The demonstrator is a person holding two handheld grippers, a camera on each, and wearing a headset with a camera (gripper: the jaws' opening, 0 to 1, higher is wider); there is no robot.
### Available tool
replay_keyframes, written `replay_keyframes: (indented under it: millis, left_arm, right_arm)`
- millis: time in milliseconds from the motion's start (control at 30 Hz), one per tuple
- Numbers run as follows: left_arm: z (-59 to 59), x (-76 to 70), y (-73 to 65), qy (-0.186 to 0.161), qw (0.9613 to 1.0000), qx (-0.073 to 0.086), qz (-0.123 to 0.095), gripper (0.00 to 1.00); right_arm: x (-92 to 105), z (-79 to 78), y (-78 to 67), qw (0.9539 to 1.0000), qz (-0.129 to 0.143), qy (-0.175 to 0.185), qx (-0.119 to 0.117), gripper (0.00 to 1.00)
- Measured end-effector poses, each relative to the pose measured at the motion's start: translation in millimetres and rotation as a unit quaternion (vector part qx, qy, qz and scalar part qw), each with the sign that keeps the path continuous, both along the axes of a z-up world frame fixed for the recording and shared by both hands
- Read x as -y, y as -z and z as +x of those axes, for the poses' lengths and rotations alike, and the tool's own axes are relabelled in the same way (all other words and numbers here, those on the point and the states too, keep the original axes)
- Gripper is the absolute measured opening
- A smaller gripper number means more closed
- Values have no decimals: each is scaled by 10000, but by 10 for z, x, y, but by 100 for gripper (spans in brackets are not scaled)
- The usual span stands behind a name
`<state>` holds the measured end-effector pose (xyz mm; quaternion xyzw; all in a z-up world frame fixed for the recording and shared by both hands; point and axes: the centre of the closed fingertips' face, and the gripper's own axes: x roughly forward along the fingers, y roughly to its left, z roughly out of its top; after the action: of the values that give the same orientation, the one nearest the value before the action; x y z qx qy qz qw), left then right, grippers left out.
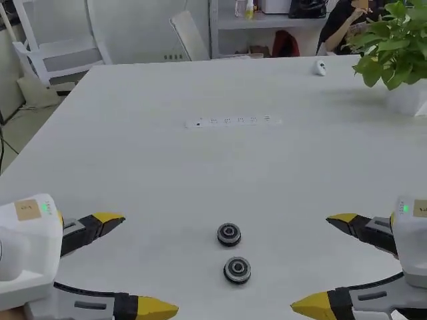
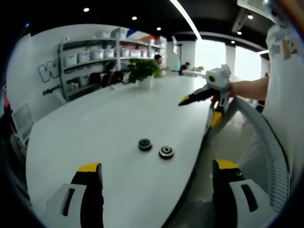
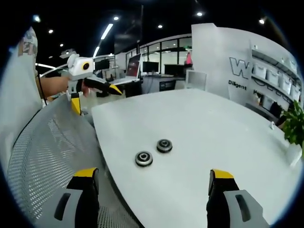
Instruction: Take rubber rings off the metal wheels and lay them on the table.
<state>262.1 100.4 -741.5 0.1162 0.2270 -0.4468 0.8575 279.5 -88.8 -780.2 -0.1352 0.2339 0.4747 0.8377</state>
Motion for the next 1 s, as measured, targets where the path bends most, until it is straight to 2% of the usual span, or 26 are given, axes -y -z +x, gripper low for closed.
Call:
replay_keyframes:
  millis: [400,1000]
  left_arm:
    - [21,10,-3,30,10000,-3,10,98]
    - [19,19,47,63,10000,-56,30,97]
  right_arm:
    - [7,24,-13,9999,-103,-89,25,87]
    - [17,3,43,9999,-120,-75,-48,88]
